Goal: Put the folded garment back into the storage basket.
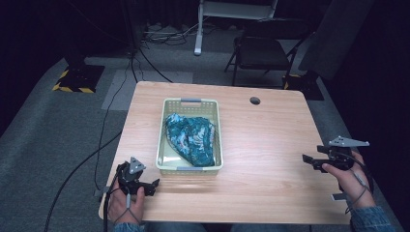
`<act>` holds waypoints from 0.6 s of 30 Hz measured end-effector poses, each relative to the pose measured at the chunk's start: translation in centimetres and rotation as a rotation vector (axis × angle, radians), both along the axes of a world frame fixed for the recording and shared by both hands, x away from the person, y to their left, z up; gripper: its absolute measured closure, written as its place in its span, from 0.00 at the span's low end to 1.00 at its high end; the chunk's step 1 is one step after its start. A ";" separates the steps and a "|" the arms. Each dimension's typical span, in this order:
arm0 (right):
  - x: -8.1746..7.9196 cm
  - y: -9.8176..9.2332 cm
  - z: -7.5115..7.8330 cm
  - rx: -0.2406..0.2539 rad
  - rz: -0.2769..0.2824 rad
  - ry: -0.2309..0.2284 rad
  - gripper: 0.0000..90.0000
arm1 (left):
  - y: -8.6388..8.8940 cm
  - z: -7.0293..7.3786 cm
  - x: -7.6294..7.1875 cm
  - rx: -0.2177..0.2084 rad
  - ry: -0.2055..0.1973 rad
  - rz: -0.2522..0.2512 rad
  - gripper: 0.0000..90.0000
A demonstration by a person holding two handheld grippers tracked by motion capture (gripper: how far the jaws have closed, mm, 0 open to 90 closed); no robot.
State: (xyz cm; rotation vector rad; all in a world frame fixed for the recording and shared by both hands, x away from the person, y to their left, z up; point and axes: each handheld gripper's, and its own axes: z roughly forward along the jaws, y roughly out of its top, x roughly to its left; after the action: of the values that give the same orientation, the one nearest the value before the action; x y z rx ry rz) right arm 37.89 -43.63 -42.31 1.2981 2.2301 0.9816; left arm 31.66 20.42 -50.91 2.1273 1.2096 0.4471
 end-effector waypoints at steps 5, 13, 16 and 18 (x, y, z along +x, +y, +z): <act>-0.3 -0.4 -0.8 0.000 -0.008 0.012 0.20 | 0.0 0.0 0.0 0.000 0.000 0.000 0.00; -0.7 -1.0 -2.3 0.000 -0.018 0.039 0.20 | 0.0 0.0 0.0 0.000 0.000 0.000 0.00; -0.9 -1.2 -2.7 0.000 -0.020 0.046 0.19 | 0.0 0.0 0.0 0.000 0.000 0.000 0.00; -0.9 -1.2 -3.0 -0.004 -0.018 0.048 0.19 | 0.0 0.0 0.0 0.000 0.000 0.000 0.00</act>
State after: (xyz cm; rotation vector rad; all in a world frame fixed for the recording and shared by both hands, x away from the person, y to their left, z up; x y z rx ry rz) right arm 36.94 -44.88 -45.31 1.3514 2.2511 0.9485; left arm 31.67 20.42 -50.91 2.1272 1.2097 0.4468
